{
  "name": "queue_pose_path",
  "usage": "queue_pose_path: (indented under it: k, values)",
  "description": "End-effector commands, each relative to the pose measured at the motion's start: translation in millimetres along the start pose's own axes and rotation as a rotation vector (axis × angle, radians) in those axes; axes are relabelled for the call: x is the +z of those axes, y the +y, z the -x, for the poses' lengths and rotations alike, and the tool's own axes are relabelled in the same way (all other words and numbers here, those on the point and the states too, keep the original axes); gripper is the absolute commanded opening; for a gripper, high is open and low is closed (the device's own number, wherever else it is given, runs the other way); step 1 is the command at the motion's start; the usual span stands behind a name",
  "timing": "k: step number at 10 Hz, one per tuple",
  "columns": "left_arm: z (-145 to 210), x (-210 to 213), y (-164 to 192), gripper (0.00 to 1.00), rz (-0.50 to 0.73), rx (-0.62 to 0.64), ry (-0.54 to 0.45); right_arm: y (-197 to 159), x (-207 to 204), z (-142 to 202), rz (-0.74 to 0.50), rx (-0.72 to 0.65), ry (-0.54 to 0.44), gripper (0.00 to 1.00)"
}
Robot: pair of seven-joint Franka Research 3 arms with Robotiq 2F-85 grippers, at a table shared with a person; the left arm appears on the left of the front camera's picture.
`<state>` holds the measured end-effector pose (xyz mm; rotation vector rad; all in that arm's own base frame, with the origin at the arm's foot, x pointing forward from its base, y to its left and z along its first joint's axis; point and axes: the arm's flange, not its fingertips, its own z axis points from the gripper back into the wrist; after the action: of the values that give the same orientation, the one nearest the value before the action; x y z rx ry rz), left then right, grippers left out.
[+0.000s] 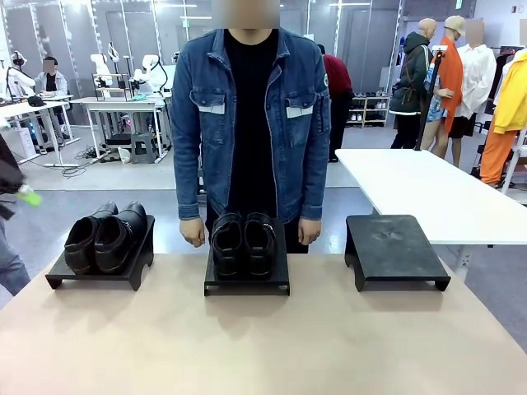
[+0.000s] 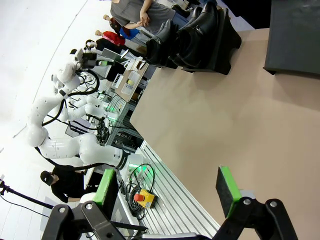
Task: Place the shoes on the stand as instructed by the person.
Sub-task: Pick up another pair of Shoes and place it on the Shoes Stand indicated by the person.
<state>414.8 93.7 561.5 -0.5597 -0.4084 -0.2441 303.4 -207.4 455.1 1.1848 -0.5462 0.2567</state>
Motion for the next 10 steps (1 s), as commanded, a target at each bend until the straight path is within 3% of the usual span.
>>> queue_pose_path:
  k: [1, 5, 7, 9, 10]
  values:
    - [32, 26, 33, 1.00, 0.270, 0.055, 0.031, 1, 1, 0, -0.009, 0.013, -0.007, 1.00]
    - [139, 26, 94, 1.00, 0.646, 0.151, -0.188, 1, 1, 0, -0.009, 0.013, -0.007, 1.00]
    - [157, 14, 112, 1.00, 0.689, 0.173, -0.244, 1, 1, 0, -0.009, 0.013, -0.007, 1.00]
    - [151, 11, 116, 1.00, 0.696, 0.198, -0.278, 1, 1, 0, -0.009, 0.013, -0.007, 1.00]
    - [172, 12, 115, 1.00, 0.684, 0.204, -0.252, 1, 1, 0, -0.009, 0.013, -0.007, 1.00]
